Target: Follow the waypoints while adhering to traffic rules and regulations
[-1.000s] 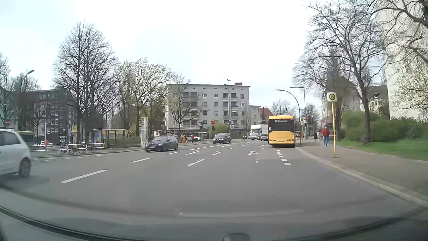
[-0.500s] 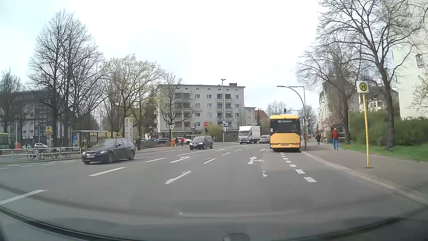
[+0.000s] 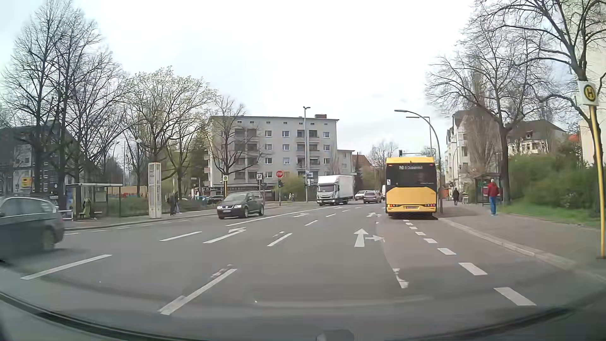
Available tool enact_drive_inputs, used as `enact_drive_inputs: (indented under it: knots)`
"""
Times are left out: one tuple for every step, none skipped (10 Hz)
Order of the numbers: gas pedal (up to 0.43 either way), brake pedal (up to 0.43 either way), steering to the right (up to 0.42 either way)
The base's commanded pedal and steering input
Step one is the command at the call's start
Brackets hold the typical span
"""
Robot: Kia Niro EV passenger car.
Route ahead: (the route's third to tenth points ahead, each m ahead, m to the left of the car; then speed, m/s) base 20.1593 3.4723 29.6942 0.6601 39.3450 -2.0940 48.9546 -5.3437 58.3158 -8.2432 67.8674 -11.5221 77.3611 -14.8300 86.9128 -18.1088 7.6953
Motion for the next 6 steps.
enact_drive_inputs:
  knots:
    - [0.039, 0.0, 0.031]
    - [0.039, 0.0, 0.031]
    - [0.0, 0.0, 0.034]
    - [0.0, 0.0, 0.037]
    - [0.0, 0.0, 0.037]
    - [0.0, 0.049, 0.039]
